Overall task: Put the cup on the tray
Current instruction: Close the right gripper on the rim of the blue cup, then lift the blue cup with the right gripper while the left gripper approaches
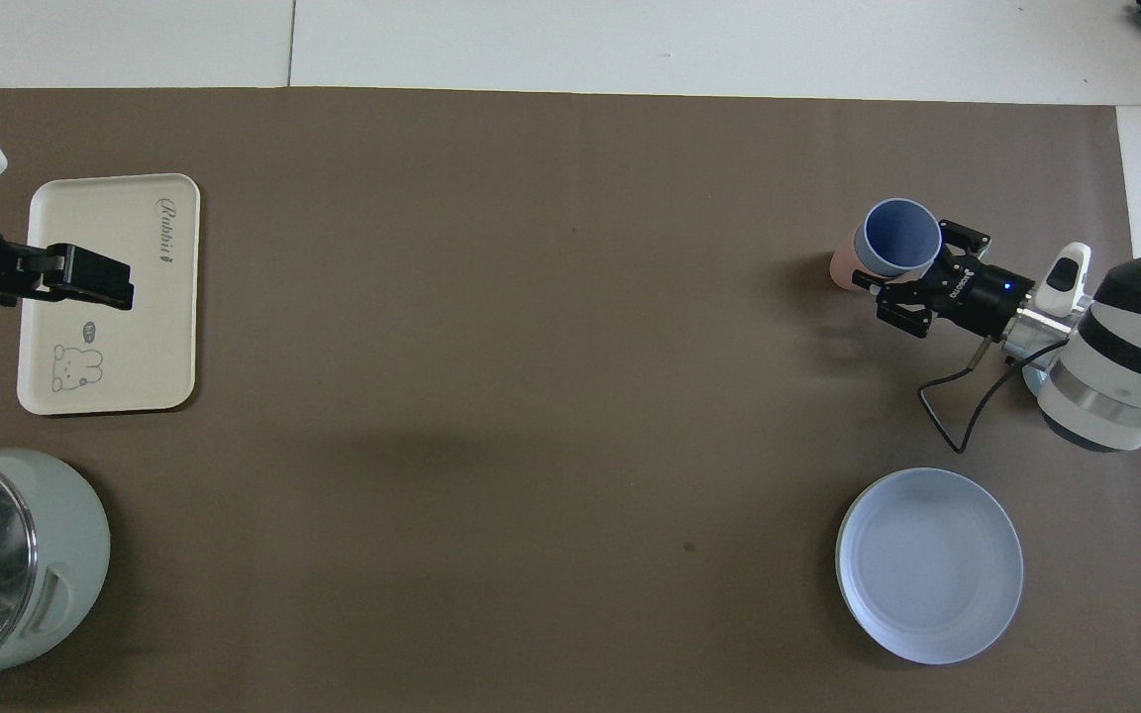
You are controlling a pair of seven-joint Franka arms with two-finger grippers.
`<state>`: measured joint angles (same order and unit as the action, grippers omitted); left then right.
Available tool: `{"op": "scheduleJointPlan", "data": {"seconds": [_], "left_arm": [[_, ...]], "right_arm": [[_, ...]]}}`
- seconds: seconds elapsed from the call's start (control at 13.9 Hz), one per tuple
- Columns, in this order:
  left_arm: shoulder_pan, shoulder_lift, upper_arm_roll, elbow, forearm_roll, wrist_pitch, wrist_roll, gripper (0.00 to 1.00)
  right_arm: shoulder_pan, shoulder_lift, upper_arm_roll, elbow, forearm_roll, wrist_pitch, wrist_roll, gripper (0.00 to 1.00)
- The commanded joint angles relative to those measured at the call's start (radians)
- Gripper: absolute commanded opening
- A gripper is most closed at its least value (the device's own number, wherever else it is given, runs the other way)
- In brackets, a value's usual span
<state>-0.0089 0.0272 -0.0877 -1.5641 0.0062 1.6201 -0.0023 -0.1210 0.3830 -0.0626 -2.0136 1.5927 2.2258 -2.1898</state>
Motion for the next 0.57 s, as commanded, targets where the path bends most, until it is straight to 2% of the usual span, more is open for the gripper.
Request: {"op": "scheduleJointPlan", "data": {"seconds": [0.0,0.22,0.5], "left_arm": [[0.006,-0.023,0.002,-0.024,-0.012,0.004,0.004,1.0],[0.003,-0.029,0.0,-0.033,-0.012,0.009,0.001,1.0],[-0.013,-0.033,-0.006,-0.039,-0.012,0.004,0.001,1.0]], "right_arm": [[0.033,-0.022,0.004,0.016,0.032,0.081,0.059,0.0],[0.11,-0.122,0.003,0.006,-0.025,0.219,0.198,0.0],[0.141,-0.19,0.003,0.007,-0.288,0.244,0.384,0.0]]}}
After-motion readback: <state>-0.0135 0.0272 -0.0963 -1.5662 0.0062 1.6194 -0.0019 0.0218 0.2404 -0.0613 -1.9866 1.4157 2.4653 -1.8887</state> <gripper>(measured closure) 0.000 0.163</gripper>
